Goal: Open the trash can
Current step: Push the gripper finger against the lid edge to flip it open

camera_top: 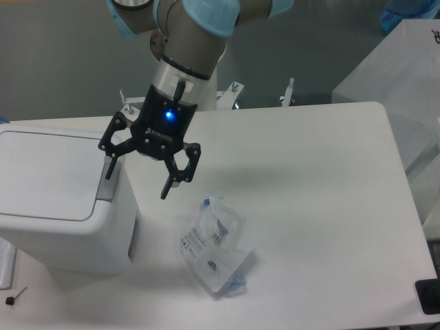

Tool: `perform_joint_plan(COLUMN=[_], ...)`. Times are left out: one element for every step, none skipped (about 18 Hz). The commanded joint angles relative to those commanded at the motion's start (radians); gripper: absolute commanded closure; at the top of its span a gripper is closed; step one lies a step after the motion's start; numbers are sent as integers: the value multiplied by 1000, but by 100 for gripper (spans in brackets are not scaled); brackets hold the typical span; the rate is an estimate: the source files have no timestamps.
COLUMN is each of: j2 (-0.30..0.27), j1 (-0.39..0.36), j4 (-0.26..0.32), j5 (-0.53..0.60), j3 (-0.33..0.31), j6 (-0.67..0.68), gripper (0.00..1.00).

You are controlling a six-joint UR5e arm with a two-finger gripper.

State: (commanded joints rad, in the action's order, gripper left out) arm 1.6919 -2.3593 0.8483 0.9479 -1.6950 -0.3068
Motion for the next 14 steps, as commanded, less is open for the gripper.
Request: perform_joint_plan(j2=[0, 2, 3, 3, 2, 2, 2, 2, 3, 3, 3, 3, 3, 3], j1=[0, 0, 0, 0, 0, 0, 0, 0, 2, 2, 2, 2, 2, 2], j4=[0, 0, 0, 0, 0, 0, 0, 0, 0, 0, 0, 0, 0, 0], j5=[14, 26, 31, 31, 32, 34, 34, 40, 51, 57, 57, 57, 57, 57], j3=[0, 0, 0, 0, 0, -2, -5, -8, -11, -14, -15, -15, -15, -15], j6=[-2, -2, -3, -3, -3, -2, -2, -3, -3, -3, -3, -3, -3, -2], gripper=[0, 0, 0, 0, 0, 0, 0, 0, 0, 0, 0, 0, 0, 0])
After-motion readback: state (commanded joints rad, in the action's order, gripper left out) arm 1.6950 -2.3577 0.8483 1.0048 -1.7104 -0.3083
